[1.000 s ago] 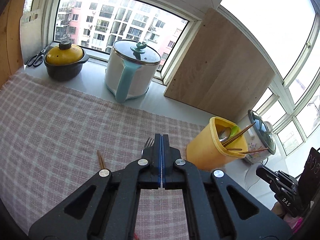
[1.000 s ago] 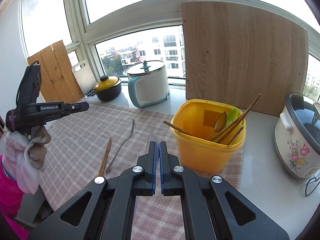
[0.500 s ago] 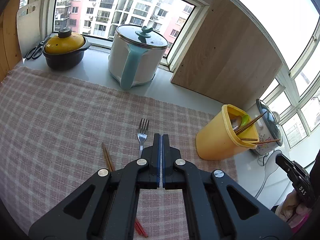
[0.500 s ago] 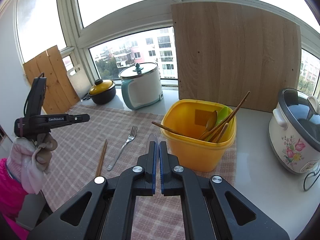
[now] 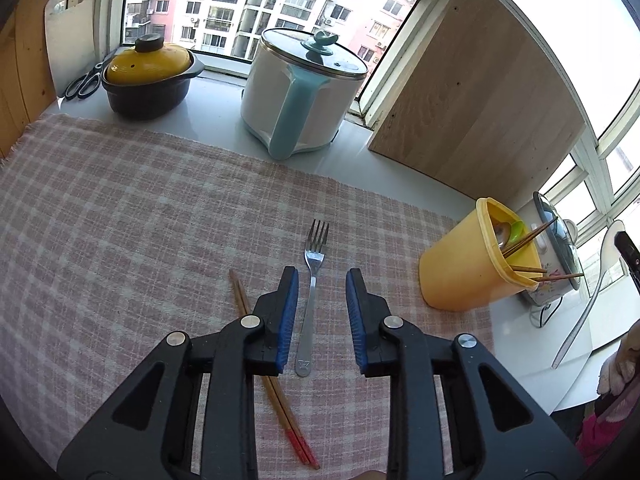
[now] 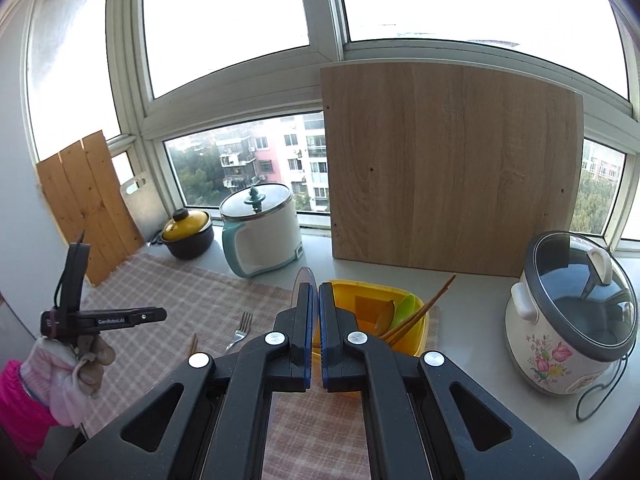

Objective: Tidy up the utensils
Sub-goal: 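Carry the clear spoon over the yellow container with the right gripper, then open the right gripper to drop the clear spoon into the container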

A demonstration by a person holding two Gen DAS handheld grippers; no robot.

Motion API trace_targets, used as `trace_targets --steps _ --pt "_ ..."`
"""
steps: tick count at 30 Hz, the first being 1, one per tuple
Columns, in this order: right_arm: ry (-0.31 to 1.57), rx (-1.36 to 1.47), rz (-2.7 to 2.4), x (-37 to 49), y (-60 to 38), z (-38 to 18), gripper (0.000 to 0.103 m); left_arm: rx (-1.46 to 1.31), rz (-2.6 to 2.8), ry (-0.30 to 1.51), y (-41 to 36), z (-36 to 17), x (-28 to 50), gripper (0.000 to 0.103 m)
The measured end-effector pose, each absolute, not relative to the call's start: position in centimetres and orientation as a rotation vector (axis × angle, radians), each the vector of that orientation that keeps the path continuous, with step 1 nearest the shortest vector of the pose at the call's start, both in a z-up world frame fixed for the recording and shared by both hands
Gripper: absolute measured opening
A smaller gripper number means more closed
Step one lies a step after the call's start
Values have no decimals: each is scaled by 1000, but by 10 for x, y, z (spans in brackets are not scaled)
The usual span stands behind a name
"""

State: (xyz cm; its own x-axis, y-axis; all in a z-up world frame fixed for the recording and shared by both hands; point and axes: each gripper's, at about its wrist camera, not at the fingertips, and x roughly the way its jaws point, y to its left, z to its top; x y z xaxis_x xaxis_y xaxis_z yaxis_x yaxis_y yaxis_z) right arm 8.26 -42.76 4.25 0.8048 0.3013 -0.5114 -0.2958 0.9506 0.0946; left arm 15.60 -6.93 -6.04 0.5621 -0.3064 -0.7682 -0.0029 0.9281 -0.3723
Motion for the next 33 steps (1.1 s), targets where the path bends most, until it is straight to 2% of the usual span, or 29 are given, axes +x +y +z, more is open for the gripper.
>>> trace_targets --steps 15,30,32,33 --pt "424 -117 150 137 -427 57 2 -408 -122 1005 -45 -83 146 23" --pt "579 -167 158 171 -415 7 2 -424 -87 1045 -30 -101 133 24" --pt "596 -157 162 170 -416 5 6 -424 -87 1051 -30 -103 133 24" --pt "602 -152 162 171 -417 4 13 -423 -89 1054 -30 -105 133 24"
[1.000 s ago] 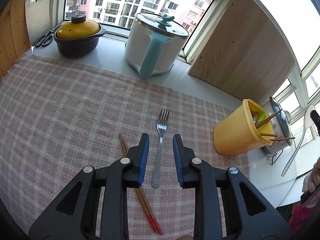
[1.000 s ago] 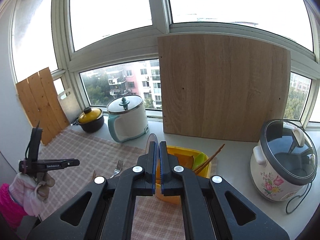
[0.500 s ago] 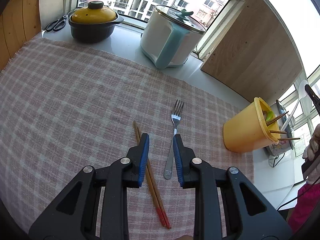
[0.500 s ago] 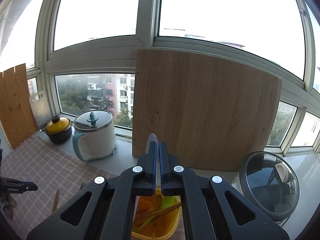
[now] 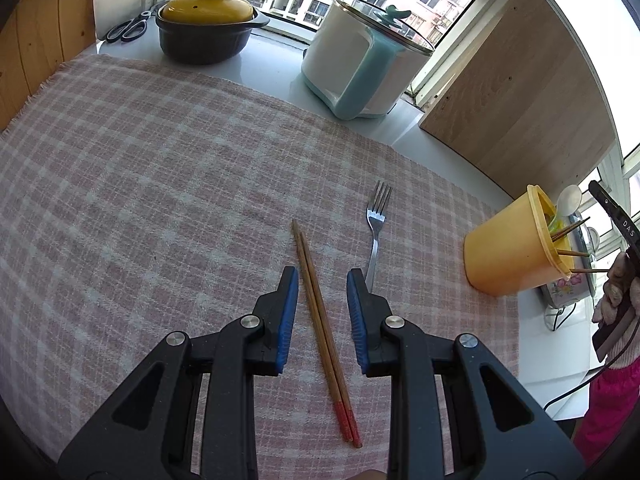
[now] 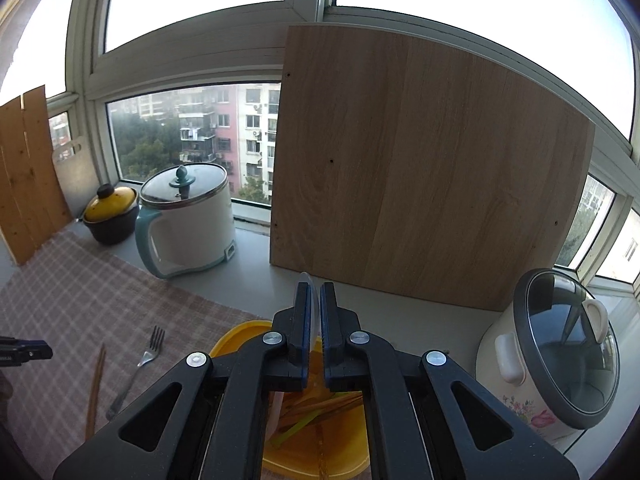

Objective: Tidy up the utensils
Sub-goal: 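Open the right gripper to drop the clear spoon into the container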

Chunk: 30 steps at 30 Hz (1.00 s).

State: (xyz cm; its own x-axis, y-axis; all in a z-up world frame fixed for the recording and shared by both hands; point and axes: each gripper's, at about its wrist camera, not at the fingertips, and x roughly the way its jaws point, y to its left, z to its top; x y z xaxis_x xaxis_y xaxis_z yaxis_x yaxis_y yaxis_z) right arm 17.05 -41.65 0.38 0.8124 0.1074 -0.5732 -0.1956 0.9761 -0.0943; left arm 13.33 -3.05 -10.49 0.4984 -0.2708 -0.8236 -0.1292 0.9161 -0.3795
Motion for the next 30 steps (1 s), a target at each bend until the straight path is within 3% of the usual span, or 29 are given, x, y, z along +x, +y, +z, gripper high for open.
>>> trace_targets --steps 3,13,17,30 --pt "604 -125 163 166 -420 4 36 -418 -94 1067 -32 -110 132 24" --pt "623 -52 196 132 -425 3 38 -383 -102 1131 -37 -134 128 24" --pt "637 -9 227 114 -425 -1 44 -350 -97 1151 -43 -143 125 24" --pt "754 98 348 62 -408 -44 45 -279 -104 1198 -67 -167 121 24"
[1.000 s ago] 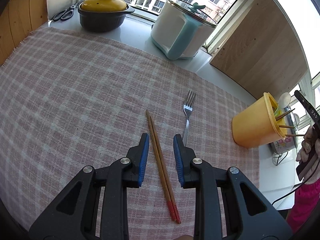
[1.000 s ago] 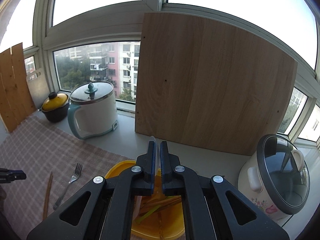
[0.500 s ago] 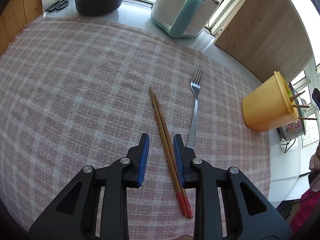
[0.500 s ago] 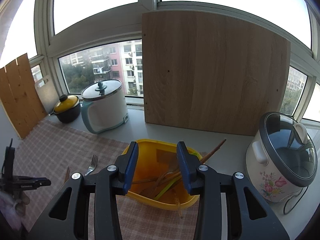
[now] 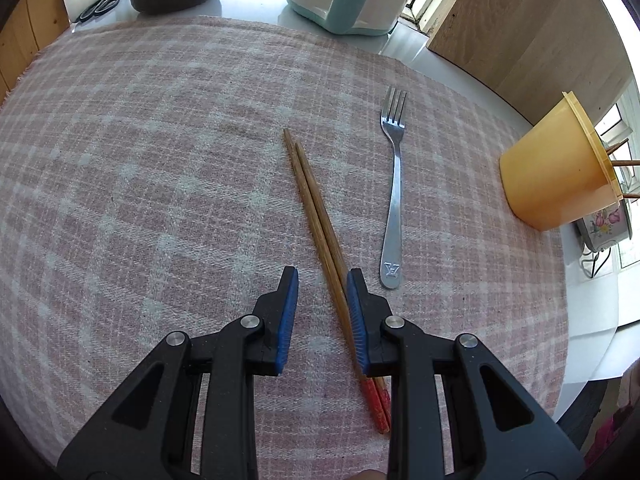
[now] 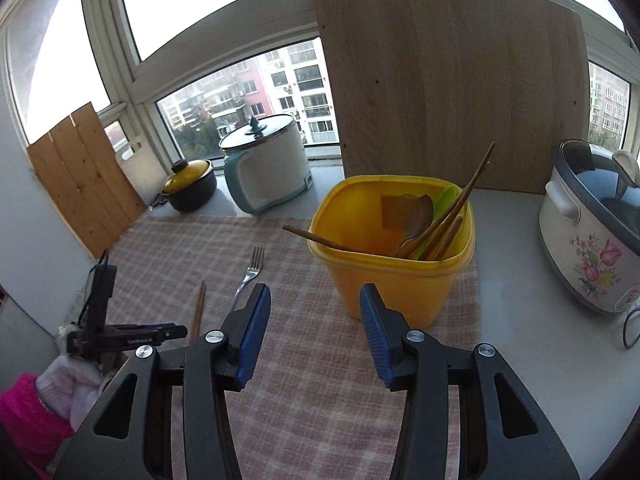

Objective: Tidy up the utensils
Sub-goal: 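Open the right gripper to drop the clear spoon into the container, then close the left gripper on one chopstick while the right gripper grasps the other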

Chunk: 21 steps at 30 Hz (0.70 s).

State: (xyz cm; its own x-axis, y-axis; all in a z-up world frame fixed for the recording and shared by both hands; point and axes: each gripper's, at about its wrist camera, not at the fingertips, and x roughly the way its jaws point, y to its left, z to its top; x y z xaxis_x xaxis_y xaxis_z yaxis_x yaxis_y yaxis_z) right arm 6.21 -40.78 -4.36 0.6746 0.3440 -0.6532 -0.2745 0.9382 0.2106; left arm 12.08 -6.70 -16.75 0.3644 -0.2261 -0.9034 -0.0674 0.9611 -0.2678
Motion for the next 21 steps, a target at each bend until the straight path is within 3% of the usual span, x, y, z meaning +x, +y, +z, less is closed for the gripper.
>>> trace_targets --steps 21 --pt "858 123 415 52 -395 -82 45 -80 -58 1207 -91 -177 128 24"
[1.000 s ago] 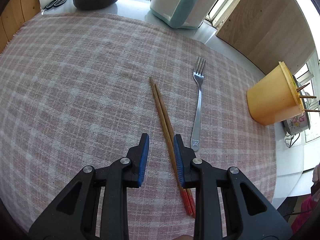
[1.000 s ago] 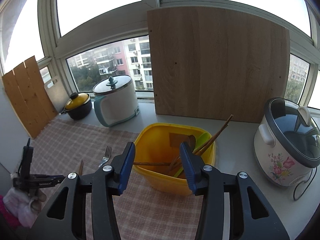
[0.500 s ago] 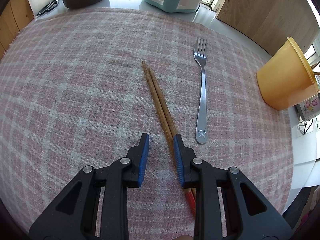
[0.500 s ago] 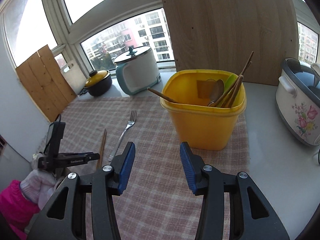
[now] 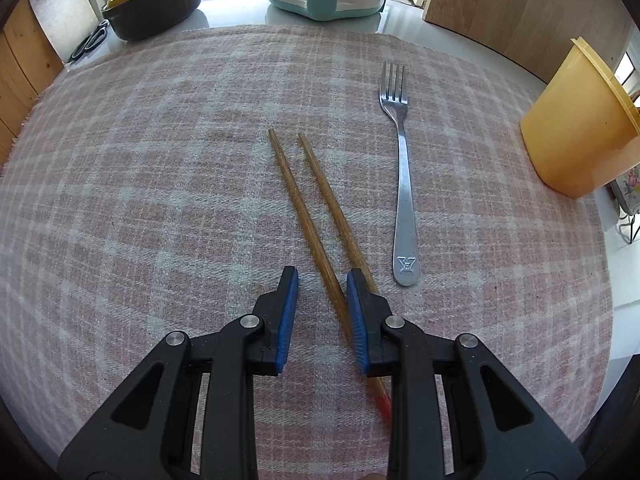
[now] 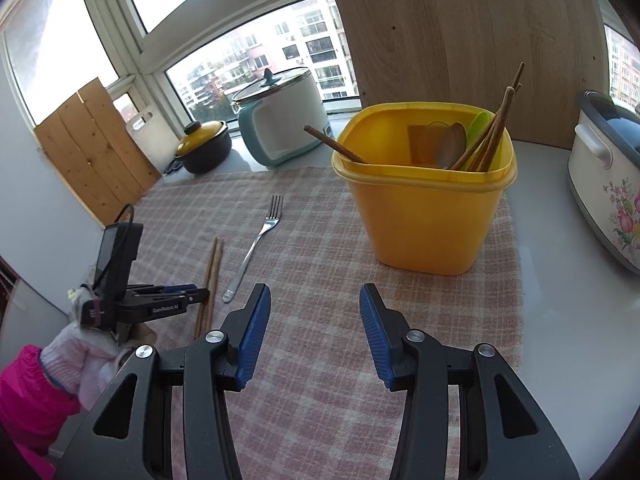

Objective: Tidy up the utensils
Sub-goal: 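Close the left gripper on one chopstick while the right gripper grasps the other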

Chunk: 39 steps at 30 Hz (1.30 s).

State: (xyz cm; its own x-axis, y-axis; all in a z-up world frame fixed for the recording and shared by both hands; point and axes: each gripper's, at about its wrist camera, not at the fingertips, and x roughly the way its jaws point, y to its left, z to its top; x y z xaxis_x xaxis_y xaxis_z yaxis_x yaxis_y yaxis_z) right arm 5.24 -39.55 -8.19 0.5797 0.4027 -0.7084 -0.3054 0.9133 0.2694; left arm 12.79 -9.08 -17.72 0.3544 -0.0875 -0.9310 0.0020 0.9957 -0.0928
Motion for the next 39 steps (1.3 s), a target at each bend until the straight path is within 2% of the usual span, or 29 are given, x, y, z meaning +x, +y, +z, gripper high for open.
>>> trace_targets --steps 5,9,13,20,30,39 --pt "893 114 458 52 -380 -90 45 -100 -65 1200 -90 -178 130 24" --pt "937 99 497 54 -358 -100 45 -103 -82 1199 -84 -179 128 14" --pt "989 86 547 56 -332 -112 44 -112 -102 1197 -76 -179 125 12" --pt "1084 29 612 65 -278 -132 30 -117 -145 1199 -60 -179 118 9" --pt "1217 -72 582 95 -218 -171 18 -173 -215 1219 -30 -179 108 7" --pt "1258 -199 530 105 -187 -179 16 -132 -248 1206 -20 -178 103 7"
